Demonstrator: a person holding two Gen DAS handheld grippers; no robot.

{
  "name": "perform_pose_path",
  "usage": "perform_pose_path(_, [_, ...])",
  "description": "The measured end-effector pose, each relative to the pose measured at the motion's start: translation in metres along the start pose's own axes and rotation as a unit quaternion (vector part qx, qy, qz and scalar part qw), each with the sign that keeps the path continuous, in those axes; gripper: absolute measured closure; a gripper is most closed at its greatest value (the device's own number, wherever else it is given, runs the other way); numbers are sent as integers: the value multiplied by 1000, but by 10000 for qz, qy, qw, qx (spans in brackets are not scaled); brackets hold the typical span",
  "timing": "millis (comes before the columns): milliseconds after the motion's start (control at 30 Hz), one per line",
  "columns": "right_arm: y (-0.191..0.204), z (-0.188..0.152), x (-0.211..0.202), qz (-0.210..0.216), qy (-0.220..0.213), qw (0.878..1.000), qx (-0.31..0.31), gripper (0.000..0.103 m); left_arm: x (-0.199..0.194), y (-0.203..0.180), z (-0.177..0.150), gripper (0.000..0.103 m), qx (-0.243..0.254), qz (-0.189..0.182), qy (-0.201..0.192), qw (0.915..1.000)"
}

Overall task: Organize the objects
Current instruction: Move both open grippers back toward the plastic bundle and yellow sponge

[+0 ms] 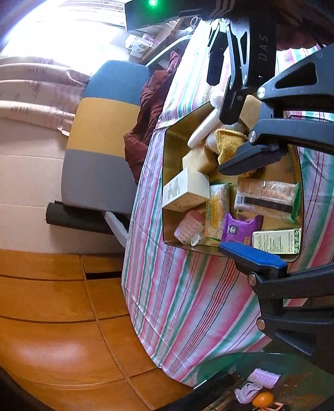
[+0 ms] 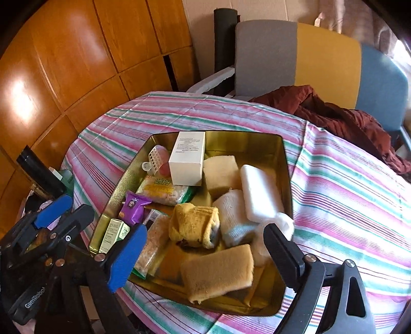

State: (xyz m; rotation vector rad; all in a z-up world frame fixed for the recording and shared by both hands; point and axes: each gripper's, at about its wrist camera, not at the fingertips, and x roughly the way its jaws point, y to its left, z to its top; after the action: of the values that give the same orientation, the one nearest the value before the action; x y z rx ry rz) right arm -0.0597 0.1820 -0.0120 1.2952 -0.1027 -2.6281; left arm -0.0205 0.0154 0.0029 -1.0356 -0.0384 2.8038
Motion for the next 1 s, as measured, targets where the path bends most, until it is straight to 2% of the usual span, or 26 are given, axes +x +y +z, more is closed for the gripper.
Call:
perform_pose_path(467, [-51, -26, -27, -289, -83, 9980, 551, 2, -8, -31, -3, 49, 380, -271, -13, 9989])
perform_pose_path(733, [-103, -42, -45, -624, -88, 9924, 1058, 2, -9, -58, 0, 49, 725, -502, -18, 9961])
perform_pose_path(1000, [-170, -67, -73, -1084, -119, 9790, 1725, 2, -7, -93, 2, 49, 1135, -811, 10, 9902])
